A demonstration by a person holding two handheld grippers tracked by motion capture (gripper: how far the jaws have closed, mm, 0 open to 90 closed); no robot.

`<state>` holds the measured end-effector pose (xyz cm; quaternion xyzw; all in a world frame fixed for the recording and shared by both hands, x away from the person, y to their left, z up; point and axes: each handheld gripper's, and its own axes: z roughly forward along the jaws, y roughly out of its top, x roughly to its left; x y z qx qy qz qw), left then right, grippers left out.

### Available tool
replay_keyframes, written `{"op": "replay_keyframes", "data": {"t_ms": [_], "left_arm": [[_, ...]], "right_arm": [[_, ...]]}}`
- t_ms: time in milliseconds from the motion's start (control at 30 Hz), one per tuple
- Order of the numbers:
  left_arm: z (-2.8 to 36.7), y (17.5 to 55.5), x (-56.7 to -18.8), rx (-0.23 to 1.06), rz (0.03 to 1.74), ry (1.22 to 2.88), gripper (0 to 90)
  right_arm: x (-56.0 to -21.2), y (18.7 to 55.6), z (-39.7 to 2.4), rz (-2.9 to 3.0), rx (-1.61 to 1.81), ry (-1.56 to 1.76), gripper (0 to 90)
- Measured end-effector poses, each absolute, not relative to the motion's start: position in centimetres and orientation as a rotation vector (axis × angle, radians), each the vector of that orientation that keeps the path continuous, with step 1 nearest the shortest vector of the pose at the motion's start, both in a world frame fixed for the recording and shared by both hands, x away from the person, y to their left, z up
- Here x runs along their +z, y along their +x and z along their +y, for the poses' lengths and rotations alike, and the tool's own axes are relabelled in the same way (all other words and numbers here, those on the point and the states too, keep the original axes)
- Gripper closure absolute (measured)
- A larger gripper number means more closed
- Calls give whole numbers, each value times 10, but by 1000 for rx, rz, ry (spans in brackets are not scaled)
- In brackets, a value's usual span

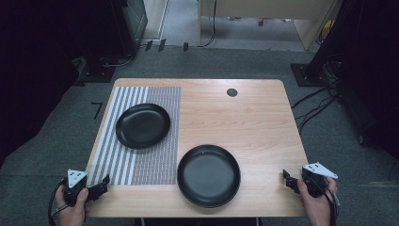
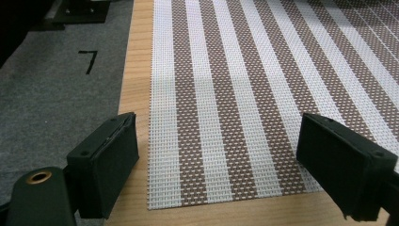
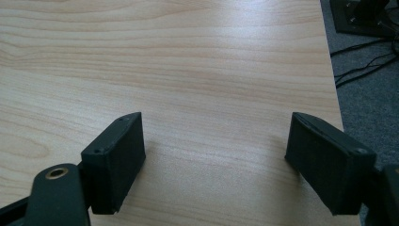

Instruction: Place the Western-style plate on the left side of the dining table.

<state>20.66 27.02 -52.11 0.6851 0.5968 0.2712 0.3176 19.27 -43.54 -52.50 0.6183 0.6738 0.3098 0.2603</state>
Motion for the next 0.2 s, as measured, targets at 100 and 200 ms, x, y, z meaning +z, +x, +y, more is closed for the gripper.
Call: {"op": "replay_keyframes", "data": {"t_ms": [100, 200], "left_arm": [[271, 207, -521, 708, 1570, 1806, 129], [273, 207, -519, 703, 1587, 1806, 127]], "right_arm": [[-525, 192, -436, 1809, 839, 1677, 248], [-524, 191, -439, 1783, 860, 1698, 265]]}}
